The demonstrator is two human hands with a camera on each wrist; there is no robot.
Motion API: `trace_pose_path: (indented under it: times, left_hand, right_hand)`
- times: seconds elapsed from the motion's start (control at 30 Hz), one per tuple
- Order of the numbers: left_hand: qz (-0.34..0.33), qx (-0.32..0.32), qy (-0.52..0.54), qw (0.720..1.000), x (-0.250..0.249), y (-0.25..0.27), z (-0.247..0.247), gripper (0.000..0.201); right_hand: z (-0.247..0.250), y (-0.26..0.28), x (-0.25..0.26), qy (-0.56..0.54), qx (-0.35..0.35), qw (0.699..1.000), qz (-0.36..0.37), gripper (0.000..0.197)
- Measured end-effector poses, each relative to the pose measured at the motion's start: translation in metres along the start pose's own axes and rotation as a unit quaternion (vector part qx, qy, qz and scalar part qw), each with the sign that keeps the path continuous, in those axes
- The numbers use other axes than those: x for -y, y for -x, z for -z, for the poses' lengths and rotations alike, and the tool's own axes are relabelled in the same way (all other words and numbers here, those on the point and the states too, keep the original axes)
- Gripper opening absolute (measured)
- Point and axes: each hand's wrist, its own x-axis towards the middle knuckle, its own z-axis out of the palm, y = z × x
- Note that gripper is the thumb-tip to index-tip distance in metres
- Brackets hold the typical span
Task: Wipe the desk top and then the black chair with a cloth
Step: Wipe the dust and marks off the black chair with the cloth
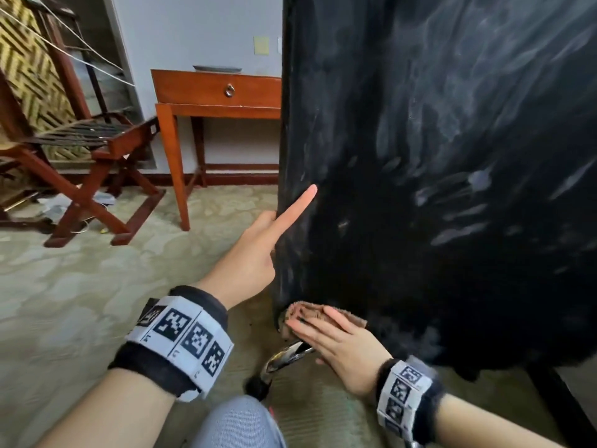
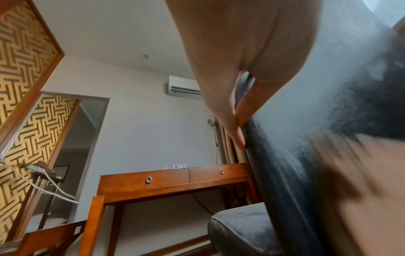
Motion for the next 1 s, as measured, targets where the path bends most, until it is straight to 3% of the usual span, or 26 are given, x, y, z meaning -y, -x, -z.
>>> trace_pose_path:
  times: [0.03,0.1,0.23,0.3,0.43,0.47,0.57,0.63,0.7,0.77,0.83,0.93,1.0]
  left_hand:
    - [0.003,0.005,-0.003,1.000,-0.001,-0.001,0.000,0.102]
    - [0.011,0.004,-0.002,1.000,0.002,-0.004,0.000,0.104]
    - [0.010,-0.030,0.025,0.999,0.007,-0.007,0.001,0.105]
    - [0.008,-0.024,0.037,0.999,0.006,-0.004,0.003,0.104]
    - [0.008,-0.006,0.013,1.000,0.004,-0.002,0.006,0.102]
    - [0.005,-0.009,0.013,1.000,0.003,-0.001,0.006,0.102]
    - [-0.015,-0.009,0.029,0.999,-0.001,-0.002,0.011,0.103]
    - [-0.023,-0.029,0.060,0.997,-0.003,-0.002,0.014,0.105]
    - [-0.024,-0.048,0.095,0.994,-0.005,-0.005,0.016,0.108]
    - [-0.031,-0.069,0.133,0.988,-0.008,-0.010,0.019,0.112]
    - [-0.048,-0.085,0.146,0.984,-0.014,-0.018,0.024,0.114]
    - [-0.071,-0.108,0.129,0.983,-0.024,-0.031,0.037,0.116]
    - [-0.066,-0.104,0.084,0.989,-0.031,-0.034,0.044,0.117]
  right_hand:
    - [-0.009,-0.001,0.005,0.011,0.003,1.000,0.021,0.074]
    - [0.004,-0.014,-0.010,0.025,-0.065,0.997,0.028,0.058]
    - [0.071,-0.051,-0.067,0.010,-0.195,0.976,-0.102,0.055]
    - [0.065,-0.057,-0.057,0.020,-0.189,0.977,-0.102,0.060]
    - [0.004,-0.038,0.017,0.018,0.028,0.999,0.038,0.059]
    - [0.000,-0.035,0.019,0.029,0.042,0.997,0.053,0.058]
    - [0.027,-0.040,-0.020,0.046,-0.072,0.996,0.039,0.064]
    - [0.076,-0.046,-0.069,0.064,-0.186,0.979,-0.047,0.062]
    - [0.126,-0.049,-0.116,0.075,-0.255,0.956,-0.121,0.054]
    - [0.154,-0.050,-0.135,0.061,-0.264,0.946,-0.180,0.053]
    - [0.146,-0.048,-0.123,0.050,-0.255,0.948,-0.184,0.056]
    - [0.106,-0.036,-0.093,0.055,-0.181,0.979,-0.082,0.057]
    - [0.111,-0.025,-0.112,0.075,-0.178,0.980,-0.040,0.055]
